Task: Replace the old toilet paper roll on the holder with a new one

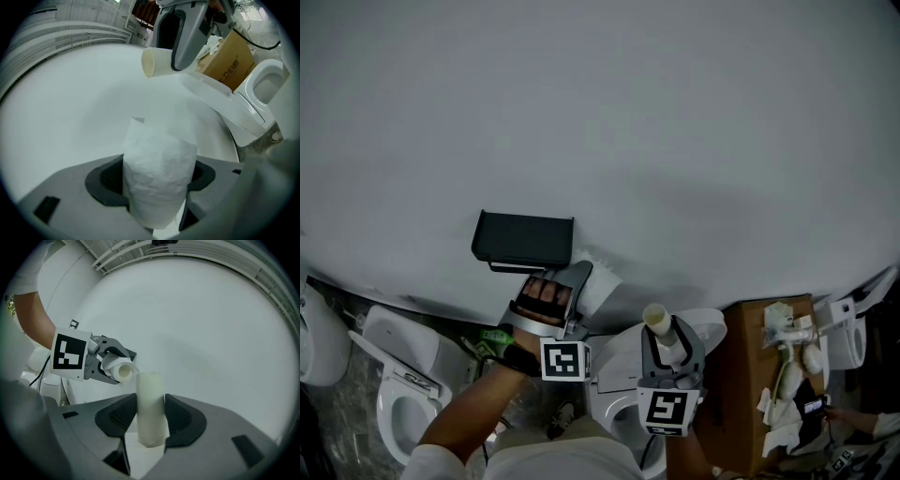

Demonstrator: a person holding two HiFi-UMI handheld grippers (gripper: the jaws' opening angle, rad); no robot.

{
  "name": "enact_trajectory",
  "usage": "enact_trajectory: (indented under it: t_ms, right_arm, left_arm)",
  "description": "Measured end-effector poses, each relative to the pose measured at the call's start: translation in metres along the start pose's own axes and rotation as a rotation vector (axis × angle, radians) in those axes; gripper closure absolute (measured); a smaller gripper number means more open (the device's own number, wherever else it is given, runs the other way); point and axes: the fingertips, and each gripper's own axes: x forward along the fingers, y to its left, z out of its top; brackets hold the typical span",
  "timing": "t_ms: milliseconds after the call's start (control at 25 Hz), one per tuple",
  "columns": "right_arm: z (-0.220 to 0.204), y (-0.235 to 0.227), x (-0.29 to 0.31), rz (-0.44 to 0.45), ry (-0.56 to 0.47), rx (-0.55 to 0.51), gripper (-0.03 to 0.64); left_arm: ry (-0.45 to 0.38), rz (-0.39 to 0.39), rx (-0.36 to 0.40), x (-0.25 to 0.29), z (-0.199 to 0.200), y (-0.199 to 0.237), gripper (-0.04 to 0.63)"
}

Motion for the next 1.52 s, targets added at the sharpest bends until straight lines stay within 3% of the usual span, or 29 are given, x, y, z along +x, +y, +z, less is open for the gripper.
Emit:
enact_trajectory:
  t_ms: [440, 760, 1160, 1520]
  right_arm:
    - [0.001, 0.003, 0.005, 0.013, -0.016, 0.026, 0.43]
    - [0.006, 0.014, 0.01, 0.024, -0.014, 0.018, 0.43]
    - [0.013, 0.024, 0.018, 0.049, -0.017, 0.004, 0.43]
    - [0.014, 0.027, 0.024, 0.059, -0.022, 0.004, 0.43]
  left_arm:
    - [0.007, -0.02, 0.0, 0.001, -0.004, -0.006, 0.264]
    - [0.009, 0.055, 0.023, -0.014, -0.014, 0.004, 0.264]
    - [0.078, 0.016, 0.107, 0.007, -0.026, -0.011, 0.264]
    - [0.101, 0.018, 0.114, 0.004, -0.044, -0.011, 0.264]
